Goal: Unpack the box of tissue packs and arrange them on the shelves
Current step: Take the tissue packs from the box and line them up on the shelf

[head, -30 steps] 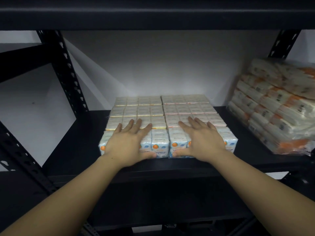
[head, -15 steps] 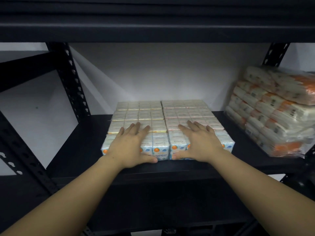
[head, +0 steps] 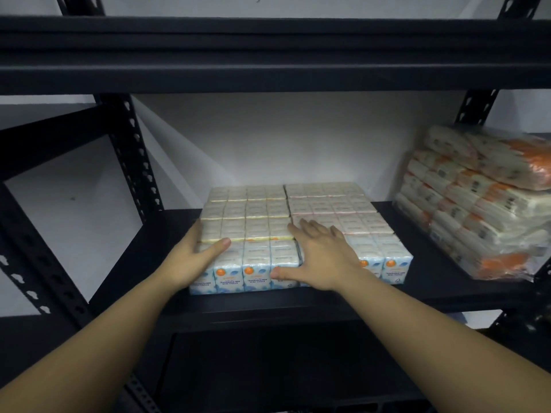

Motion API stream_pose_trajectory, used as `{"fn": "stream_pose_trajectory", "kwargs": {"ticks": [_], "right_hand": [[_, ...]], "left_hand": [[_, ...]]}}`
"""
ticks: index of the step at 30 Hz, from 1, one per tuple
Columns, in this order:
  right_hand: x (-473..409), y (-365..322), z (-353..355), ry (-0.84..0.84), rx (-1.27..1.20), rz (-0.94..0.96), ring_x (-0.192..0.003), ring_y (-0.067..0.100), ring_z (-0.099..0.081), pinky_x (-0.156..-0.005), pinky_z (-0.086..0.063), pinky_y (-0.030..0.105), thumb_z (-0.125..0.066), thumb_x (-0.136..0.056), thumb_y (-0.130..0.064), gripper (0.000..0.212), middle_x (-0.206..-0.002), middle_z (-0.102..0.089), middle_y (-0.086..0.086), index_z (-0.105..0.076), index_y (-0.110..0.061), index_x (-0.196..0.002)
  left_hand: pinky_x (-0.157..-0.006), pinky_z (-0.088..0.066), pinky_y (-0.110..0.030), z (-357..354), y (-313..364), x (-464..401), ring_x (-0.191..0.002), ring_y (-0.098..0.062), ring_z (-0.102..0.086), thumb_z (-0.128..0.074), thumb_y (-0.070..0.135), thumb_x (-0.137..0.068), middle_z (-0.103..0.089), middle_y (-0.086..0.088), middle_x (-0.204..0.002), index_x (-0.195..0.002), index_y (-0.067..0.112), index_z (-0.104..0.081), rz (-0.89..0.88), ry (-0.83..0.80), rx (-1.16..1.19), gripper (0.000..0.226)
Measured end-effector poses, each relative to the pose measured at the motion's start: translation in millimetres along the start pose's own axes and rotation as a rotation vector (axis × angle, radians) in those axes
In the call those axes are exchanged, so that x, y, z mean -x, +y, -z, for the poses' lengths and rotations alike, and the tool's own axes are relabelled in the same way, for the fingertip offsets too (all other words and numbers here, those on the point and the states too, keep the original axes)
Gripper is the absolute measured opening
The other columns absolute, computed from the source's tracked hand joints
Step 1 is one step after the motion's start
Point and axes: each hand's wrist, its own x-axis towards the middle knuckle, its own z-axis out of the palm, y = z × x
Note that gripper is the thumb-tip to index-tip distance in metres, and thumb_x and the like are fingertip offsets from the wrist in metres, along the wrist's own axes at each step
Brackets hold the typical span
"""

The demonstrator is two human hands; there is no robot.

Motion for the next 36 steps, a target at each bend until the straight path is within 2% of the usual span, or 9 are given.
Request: {"fn": "stream_pose_trajectory", "kwargs": {"ticks": [3, 8, 13, 18, 22, 26, 32, 34, 36], "right_hand": [[0, 4, -2, -0.007, 0.02, 0.019, -0.16, 0.019, -0.007, -0.128, -0.009, 0.053, -0.028, -0.066, -0.107, 0.126, -0.175, -0.007, 0.0, -0.011, -0.033, -0.166], [1, 8, -2, -0.035, 0.047, 0.036, -0.16, 0.017, -0.006, -0.128, -0.008, 0.053, -0.024, -0.07, -0.105, 0.122, -0.175, -0.004, -0.003, -0.009, -0.032, -0.166], [6, 22, -1, -0.029, 0.039, 0.034, -0.16, 0.015, -0.006, -0.128, -0.009, 0.053, -0.026, -0.071, -0.104, 0.12, -0.174, -0.004, -0.005, -0.011, -0.032, -0.166], [14, 44, 4, -0.022, 0.023, 0.022, -0.16, 0.014, -0.006, -0.128, -0.009, 0.052, -0.028, -0.07, -0.104, 0.12, -0.174, -0.006, -0.007, -0.013, -0.034, -0.166], [19, 59, 7, -0.024, 0.024, 0.014, -0.16, 0.014, -0.007, -0.129, -0.009, 0.051, -0.029, -0.071, -0.104, 0.118, -0.174, -0.007, -0.007, -0.013, -0.035, -0.165], [20, 64, 9, -0.021, 0.034, 0.015, -0.16, 0.014, -0.008, -0.129, -0.009, 0.051, -0.029, -0.072, -0.103, 0.117, -0.174, -0.007, -0.007, -0.014, -0.035, -0.165], [18, 62, 13, -0.074, -0.009, 0.001, -0.16, 0.014, -0.005, -0.128, -0.006, 0.056, -0.034, -0.067, -0.105, 0.123, -0.174, -0.003, -0.008, -0.01, -0.037, -0.165], [16, 58, 17, -0.072, -0.035, -0.013, -0.16, 0.015, -0.003, -0.127, -0.004, 0.06, -0.036, -0.065, -0.106, 0.126, -0.174, -0.001, -0.009, -0.006, -0.037, -0.166], [12, 50, 20, -0.074, -0.072, -0.022, -0.16, 0.016, -0.001, -0.126, -0.003, 0.061, -0.036, -0.062, -0.106, 0.129, -0.175, -0.001, -0.007, -0.005, -0.037, -0.166]], "left_hand": [[-0.105, -0.05, -0.042, -6, -7, -4, -0.115, -0.01, -0.067, -0.073, 0.065, -0.081, -0.066, 0.018, -0.129, -0.148, 0.045, -0.044, -0.003, 0.034, 0.091, 0.076], [-0.104, -0.053, -0.048, -9, -14, -7, -0.112, -0.015, -0.071, -0.075, 0.073, -0.072, -0.071, 0.014, -0.127, -0.143, 0.047, -0.049, 0.015, 0.004, 0.175, 0.08], [-0.106, -0.049, -0.041, -27, -7, -5, -0.115, -0.009, -0.066, -0.074, 0.062, -0.084, -0.067, 0.016, -0.127, -0.145, 0.043, -0.047, 0.023, 0.057, 0.178, 0.069], [-0.114, -0.044, -0.048, -44, 1, -9, -0.133, -0.017, -0.057, -0.074, 0.082, -0.067, -0.055, 0.011, -0.149, -0.159, 0.034, -0.032, 0.05, 0.062, 0.179, 0.112], [-0.116, -0.039, -0.042, -63, 9, -15, -0.14, -0.02, -0.048, -0.074, 0.062, -0.084, -0.046, 0.01, -0.153, -0.162, 0.023, -0.026, 0.041, 0.09, 0.184, 0.1], [-0.117, -0.04, -0.049, -65, 11, -15, -0.141, -0.02, -0.049, -0.073, 0.085, -0.063, -0.046, 0.008, -0.157, -0.161, 0.028, -0.028, 0.034, 0.078, 0.201, 0.122], [-0.112, -0.045, -0.04, -54, 7, -17, -0.142, -0.02, -0.048, -0.079, 0.07, -0.071, -0.042, 0.006, -0.16, -0.163, 0.023, -0.02, 0.0, 0.05, 0.233, 0.12], [-0.103, -0.05, -0.038, -44, 3, -19, -0.142, -0.021, -0.048, -0.079, 0.066, -0.076, -0.038, 0.003, -0.163, -0.164, 0.024, -0.019, -0.002, 0.092, 0.217, 0.114], [-0.107, -0.048, -0.041, -30, 1, -22, -0.138, -0.019, -0.052, -0.079, 0.065, -0.077, -0.047, 0.006, -0.157, -0.161, 0.028, -0.028, -0.011, 0.168, 0.19, 0.106]]}}
